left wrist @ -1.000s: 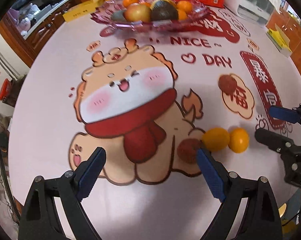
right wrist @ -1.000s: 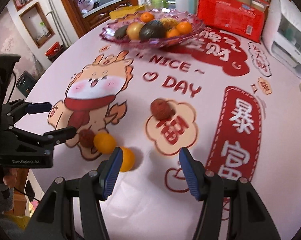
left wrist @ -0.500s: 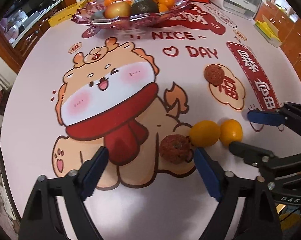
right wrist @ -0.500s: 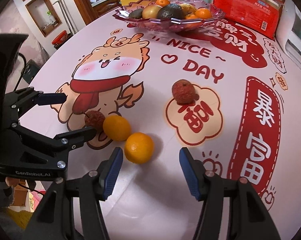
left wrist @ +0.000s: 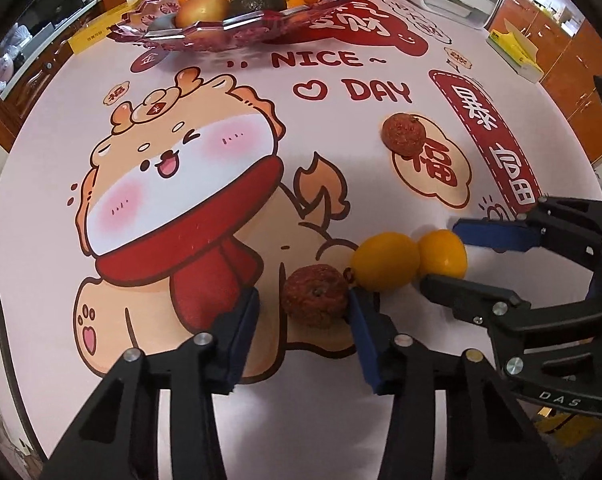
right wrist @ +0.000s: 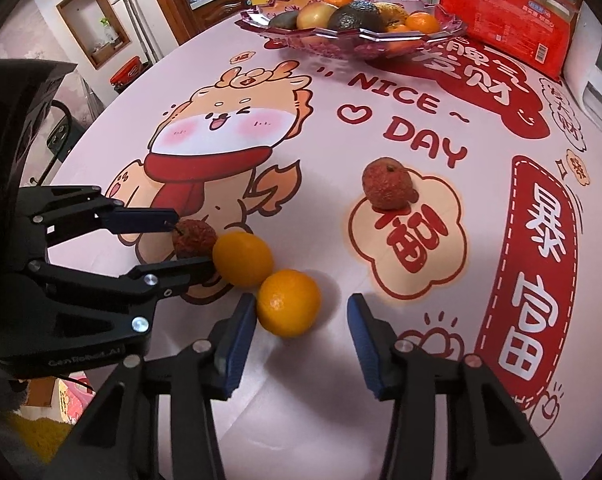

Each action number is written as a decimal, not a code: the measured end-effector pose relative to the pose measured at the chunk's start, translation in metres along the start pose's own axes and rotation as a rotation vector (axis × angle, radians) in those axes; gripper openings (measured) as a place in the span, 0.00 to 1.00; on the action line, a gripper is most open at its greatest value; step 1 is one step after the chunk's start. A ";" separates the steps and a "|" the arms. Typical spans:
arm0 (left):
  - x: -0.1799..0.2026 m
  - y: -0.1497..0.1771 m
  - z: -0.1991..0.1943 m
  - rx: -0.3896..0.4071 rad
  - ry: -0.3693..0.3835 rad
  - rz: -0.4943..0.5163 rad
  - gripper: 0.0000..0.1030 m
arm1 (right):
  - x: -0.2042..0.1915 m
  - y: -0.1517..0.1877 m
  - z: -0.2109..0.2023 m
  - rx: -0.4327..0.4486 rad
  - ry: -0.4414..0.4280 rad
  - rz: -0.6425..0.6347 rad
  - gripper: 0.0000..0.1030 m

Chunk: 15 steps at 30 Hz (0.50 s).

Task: Organize fruits
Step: 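Grasp a brown lychee with the left tool while the right tool grasps a mandarin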

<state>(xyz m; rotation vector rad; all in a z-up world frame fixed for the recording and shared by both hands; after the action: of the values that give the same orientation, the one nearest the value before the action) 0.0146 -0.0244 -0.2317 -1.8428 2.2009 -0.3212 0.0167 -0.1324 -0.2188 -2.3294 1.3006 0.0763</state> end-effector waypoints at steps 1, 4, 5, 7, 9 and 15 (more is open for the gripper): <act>0.000 -0.001 0.000 0.001 0.002 0.000 0.39 | 0.000 0.000 0.001 -0.002 -0.007 -0.001 0.39; 0.000 -0.002 0.000 0.007 0.012 0.001 0.31 | -0.003 0.000 0.003 -0.010 -0.020 -0.008 0.35; 0.001 -0.002 0.000 0.007 0.013 0.001 0.30 | -0.004 0.000 0.004 -0.013 -0.029 -0.010 0.33; 0.001 -0.003 0.000 0.008 0.014 -0.003 0.30 | -0.006 0.000 0.004 -0.014 -0.023 -0.017 0.32; 0.000 -0.002 -0.001 0.006 0.021 -0.011 0.30 | -0.007 0.000 0.005 -0.016 -0.022 -0.022 0.31; -0.003 -0.001 -0.004 0.000 0.028 -0.032 0.29 | -0.005 0.000 0.002 -0.018 -0.024 -0.015 0.31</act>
<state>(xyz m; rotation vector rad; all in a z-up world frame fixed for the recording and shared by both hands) 0.0148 -0.0220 -0.2279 -1.8872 2.1916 -0.3554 0.0146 -0.1276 -0.2189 -2.3463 1.2754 0.1109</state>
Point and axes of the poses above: each gripper's, at about its wrist camera, not at the fingertips, and z roughly the way its jaws point, x to its right, y to its underside, the point moved 2 cm from there along z, roughly the way its jaws point, and after that the axes turned 7 degrees about -y, right-handed, at the moved point
